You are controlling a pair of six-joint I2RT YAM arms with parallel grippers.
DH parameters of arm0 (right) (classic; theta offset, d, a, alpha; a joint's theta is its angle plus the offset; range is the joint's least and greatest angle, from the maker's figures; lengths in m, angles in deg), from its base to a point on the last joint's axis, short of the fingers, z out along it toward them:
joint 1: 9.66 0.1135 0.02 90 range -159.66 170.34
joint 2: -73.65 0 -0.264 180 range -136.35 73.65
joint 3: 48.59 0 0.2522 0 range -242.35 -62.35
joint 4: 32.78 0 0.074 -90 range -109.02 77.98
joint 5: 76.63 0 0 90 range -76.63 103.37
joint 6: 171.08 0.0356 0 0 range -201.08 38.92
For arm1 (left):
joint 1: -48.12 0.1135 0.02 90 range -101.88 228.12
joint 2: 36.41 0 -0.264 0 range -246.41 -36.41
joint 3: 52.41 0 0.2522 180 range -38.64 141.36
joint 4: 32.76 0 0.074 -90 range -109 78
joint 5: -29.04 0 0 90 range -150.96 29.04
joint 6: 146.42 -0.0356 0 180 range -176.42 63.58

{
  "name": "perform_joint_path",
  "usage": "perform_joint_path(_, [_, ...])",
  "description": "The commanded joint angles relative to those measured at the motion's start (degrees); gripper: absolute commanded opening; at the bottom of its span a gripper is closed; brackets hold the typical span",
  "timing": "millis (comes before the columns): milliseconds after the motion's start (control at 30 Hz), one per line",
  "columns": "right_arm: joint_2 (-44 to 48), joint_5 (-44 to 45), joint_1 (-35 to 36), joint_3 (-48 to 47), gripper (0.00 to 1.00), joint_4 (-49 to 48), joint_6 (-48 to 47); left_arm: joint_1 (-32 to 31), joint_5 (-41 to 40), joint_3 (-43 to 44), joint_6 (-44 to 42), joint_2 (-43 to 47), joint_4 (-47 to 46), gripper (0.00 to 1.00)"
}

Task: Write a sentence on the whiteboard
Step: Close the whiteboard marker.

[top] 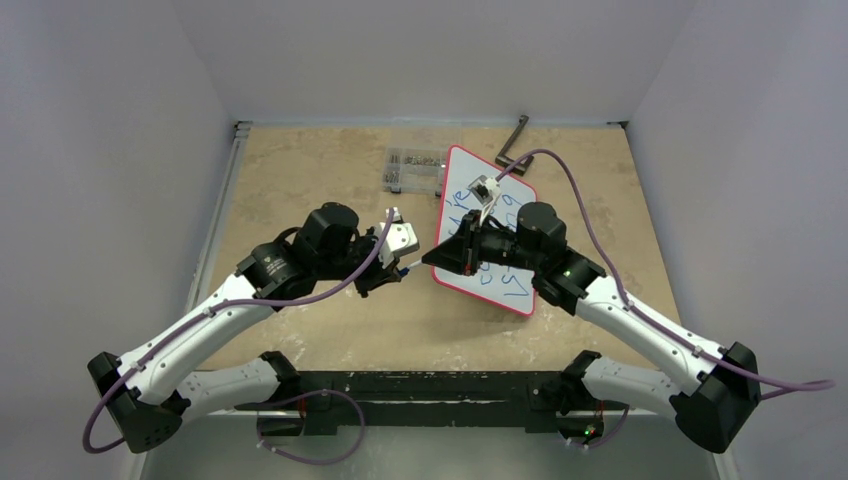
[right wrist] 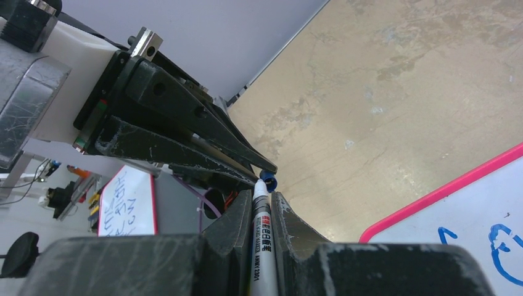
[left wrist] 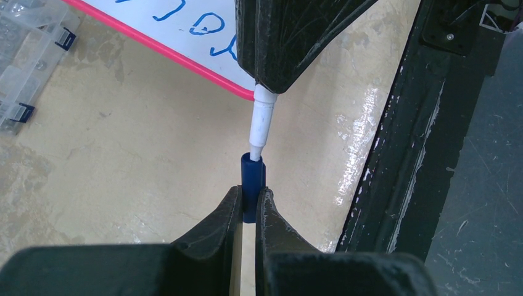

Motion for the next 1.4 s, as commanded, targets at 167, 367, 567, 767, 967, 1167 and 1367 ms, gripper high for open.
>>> perform_joint_path(167, [-0.6, -1.0, 0.2, 0.6, 0.0, -3.0, 0.4, 0.2, 0.5, 2.6, 1.2, 0.0, -2.6, 0.0])
perform_joint_path(367, [0.9, 2.0, 0.3, 1.2, 0.0, -1.4, -0.3, 0.2, 0.2, 2.4, 1.1, 0.3, -2.7, 0.0])
perform_joint_path(567, [1.1, 2.4, 0.2, 1.0, 0.0, -1.2, -0.3, 0.3, 0.3, 2.3, 1.2, 0.3, -2.7, 0.0])
perform_joint_path(767, [-0.5, 0.1, 0.3, 1.2, 0.0, -2.8, 0.1, 0.3, 0.6, 2.7, 1.6, 0.0, -3.0, 0.0])
perform_joint_path(967, [-3.0, -1.9, 1.1, 0.5, 0.0, -3.1, -0.6, 0.2, 1.1, 3.5, 1.6, -1.1, -2.9, 0.0])
perform_joint_path(1167, [-6.0, -1.0, 3.8, -1.8, 0.0, -0.3, -3.0, 0.3, 1.7, 4.1, 1.6, -1.8, -2.9, 0.0])
perform_joint_path(1367, [-7.7, -1.5, 4.8, -2.8, 0.0, 0.0, -3.3, 0.2, 1.8, 4.1, 1.7, -1.8, -3.2, 0.0])
